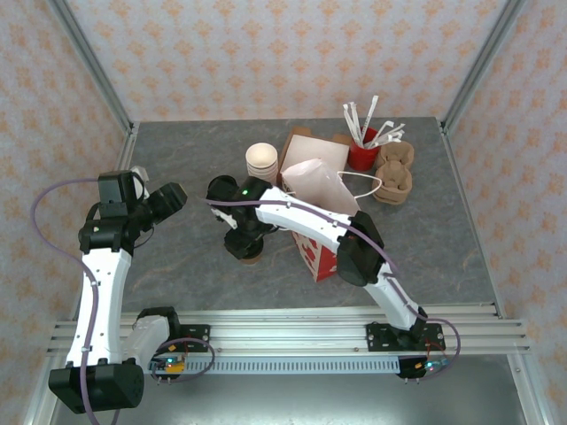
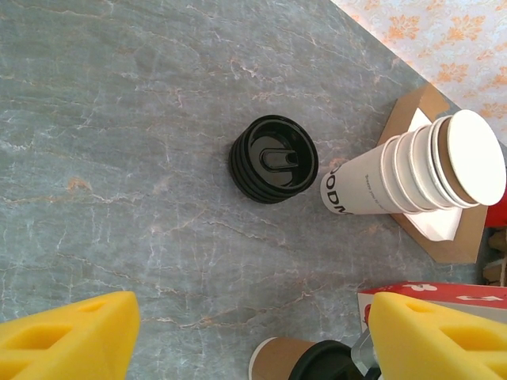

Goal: Pack the takeout coffee

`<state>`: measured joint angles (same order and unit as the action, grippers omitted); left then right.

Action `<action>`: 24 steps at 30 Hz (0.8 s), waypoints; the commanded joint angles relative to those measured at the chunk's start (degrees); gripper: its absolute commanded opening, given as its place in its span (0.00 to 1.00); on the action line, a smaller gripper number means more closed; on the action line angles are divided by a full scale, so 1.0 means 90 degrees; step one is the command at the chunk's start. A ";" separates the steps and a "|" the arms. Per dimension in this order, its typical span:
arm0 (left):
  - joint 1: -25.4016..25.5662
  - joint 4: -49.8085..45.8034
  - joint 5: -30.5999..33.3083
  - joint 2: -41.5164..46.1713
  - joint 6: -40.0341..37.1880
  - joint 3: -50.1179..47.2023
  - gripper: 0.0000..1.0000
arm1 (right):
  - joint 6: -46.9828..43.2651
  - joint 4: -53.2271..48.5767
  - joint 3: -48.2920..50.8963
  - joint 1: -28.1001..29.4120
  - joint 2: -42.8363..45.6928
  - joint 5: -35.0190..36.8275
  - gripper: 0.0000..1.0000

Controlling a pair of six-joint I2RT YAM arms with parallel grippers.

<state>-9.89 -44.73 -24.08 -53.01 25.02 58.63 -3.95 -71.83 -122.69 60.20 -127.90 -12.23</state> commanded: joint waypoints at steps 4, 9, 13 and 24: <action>-0.0041 0.0163 -0.0167 0.0041 -0.0075 -0.0125 0.77 | 0.0027 -0.0340 0.0428 -0.0010 0.0464 0.0151 0.73; -0.0043 0.0175 -0.0181 0.0068 -0.0059 -0.0177 0.77 | 0.0019 -0.0290 0.0556 -0.0015 0.0505 0.0158 0.75; -0.0044 0.0156 -0.0203 0.0080 -0.0065 -0.0184 0.77 | 0.0009 -0.0251 0.0608 -0.0020 0.0473 0.0187 0.77; -0.0038 0.0164 -0.0230 0.0099 -0.0070 -0.0206 0.77 | -0.0011 -0.0212 0.0553 -0.0020 0.0353 0.0167 0.78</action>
<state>-9.89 -44.29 -25.15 -52.97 25.04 57.58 -3.95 -72.44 -118.21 60.20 -125.27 -11.97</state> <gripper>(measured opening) 0.769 0.781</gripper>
